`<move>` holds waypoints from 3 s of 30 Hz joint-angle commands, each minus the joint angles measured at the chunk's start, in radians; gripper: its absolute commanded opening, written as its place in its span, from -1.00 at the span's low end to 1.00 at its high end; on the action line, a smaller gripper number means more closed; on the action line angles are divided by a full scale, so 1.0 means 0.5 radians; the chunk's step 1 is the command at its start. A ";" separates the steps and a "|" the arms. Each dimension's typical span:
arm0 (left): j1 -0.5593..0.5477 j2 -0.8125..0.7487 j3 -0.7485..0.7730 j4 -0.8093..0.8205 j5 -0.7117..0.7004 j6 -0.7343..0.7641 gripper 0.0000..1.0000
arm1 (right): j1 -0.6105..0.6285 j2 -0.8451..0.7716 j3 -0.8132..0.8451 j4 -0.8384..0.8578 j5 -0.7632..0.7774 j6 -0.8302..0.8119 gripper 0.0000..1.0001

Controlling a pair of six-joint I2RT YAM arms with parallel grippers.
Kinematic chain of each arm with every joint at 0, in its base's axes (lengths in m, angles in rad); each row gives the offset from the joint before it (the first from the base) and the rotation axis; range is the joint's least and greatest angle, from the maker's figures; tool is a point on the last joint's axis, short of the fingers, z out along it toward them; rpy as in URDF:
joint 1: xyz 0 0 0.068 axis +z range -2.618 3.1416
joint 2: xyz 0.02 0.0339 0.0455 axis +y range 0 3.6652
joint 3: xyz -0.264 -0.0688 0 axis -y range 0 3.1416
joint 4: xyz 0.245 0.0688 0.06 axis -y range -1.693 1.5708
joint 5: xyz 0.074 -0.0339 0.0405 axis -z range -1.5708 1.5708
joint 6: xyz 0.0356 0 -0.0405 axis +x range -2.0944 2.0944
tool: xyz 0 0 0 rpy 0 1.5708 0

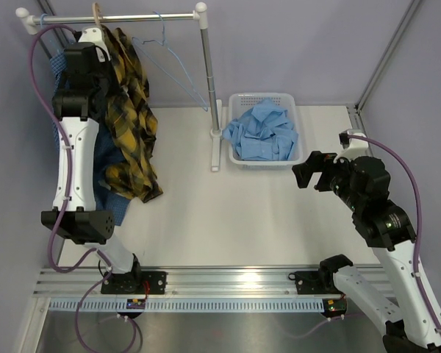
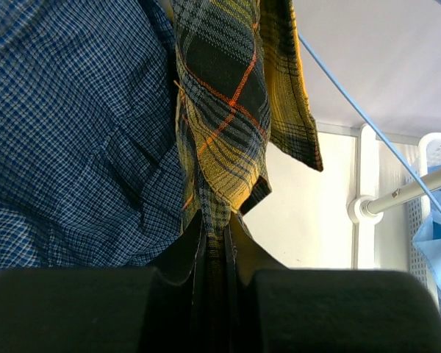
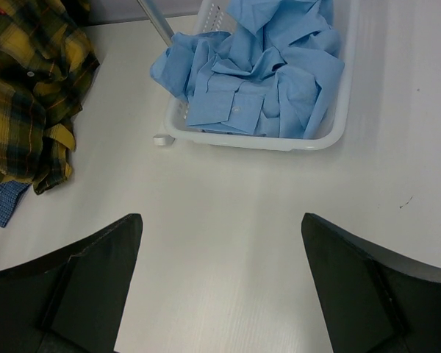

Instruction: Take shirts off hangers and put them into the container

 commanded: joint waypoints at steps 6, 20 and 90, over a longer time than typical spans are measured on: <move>0.010 -0.355 0.138 0.236 0.018 -0.006 -1.00 | -0.005 0.001 -0.007 0.011 -0.048 -0.069 0.99; 0.010 -1.131 -0.847 0.227 0.152 -0.086 -1.00 | -0.005 0.016 -0.004 0.039 -0.155 -0.072 0.99; -2.202 -0.635 -0.832 0.494 -0.108 -0.276 -1.00 | 0.062 0.339 0.487 0.069 -0.361 0.296 0.81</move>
